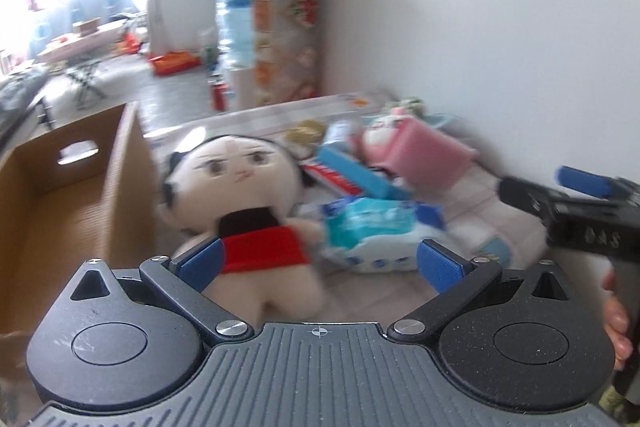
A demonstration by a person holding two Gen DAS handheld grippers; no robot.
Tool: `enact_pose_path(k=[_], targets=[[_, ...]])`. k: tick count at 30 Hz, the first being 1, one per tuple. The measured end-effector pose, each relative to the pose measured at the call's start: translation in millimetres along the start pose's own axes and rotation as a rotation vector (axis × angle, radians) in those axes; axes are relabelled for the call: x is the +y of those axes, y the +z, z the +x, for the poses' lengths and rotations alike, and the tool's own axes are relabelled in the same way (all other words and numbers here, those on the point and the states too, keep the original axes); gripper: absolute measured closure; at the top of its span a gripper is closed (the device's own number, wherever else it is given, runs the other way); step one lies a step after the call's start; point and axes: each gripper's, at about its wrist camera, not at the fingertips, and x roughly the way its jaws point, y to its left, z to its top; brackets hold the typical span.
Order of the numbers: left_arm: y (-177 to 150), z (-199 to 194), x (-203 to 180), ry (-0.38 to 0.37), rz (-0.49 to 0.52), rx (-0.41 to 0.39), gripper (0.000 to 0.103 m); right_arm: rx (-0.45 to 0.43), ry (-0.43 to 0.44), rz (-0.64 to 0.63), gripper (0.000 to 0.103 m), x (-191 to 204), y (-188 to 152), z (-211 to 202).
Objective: Organize soft objects
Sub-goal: 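Grasp the pink mesh sponge with the right gripper and lift it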
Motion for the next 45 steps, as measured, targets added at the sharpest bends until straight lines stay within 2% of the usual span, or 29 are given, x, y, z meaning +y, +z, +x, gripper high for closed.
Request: enact_pose_path(k=[2,5,9,11,13,15,20,24,27,30,38,40,45], targets=[[2.2,8.6,-8.4,-0.048,0.023,-0.001,0.006,-0.016,0.022,0.061,0.000,-14.2,1.9,3.6],[4.2,26.4,-20.2,-0.107,0.033,0.054,0.010,-0.026,0.045,0.108,0.000,-30.5,5.6,12.8],[8.1,54.5,-28.4,-0.209,-0.021,0.153,0.010,-0.036,0.064,0.088,0.007,-42.1,11.2,32.1],[8.7,63.6,-31.9,-0.237,-0.047,0.188,0.011,-0.045,0.081,0.048,0.012,-45.0,13.9,46.0],[8.9,71.1,-36.6,-0.237,-0.046,0.204,0.015,-0.037,0.082,-0.015,0.027,-44.3,17.1,63.0],[7.6,76.6,-42.6,-0.224,-0.025,0.210,0.020,-0.029,0.087,-0.080,0.030,-42.1,20.7,80.8],[4.9,80.8,-51.1,-0.214,0.010,0.222,0.027,-0.015,0.114,-0.231,0.039,-29.2,24.2,113.9],[2.6,82.9,-50.6,-0.204,0.006,0.232,0.029,0.018,0.110,-0.321,0.046,-17.6,17.8,129.1],[0.8,82.0,-46.5,-0.199,-0.003,0.233,0.029,0.069,0.100,-0.350,0.065,-15.1,10.3,136.6],[-0.2,77.6,-41.0,-0.205,-0.017,0.227,0.029,0.082,0.089,-0.362,0.076,-15.8,7.5,131.6],[-4.0,68.4,-31.5,-0.222,-0.049,0.215,0.028,0.163,0.124,-0.446,0.074,-11.5,0.4,115.5],[-5.3,65.6,-30.5,-0.221,-0.057,0.212,0.027,0.172,0.104,-0.476,0.073,-7.6,-0.3,118.1],[-9.3,59.8,-29.2,-0.222,-0.078,0.205,0.027,0.189,0.091,-0.457,0.073,-11.0,4.4,130.0]])
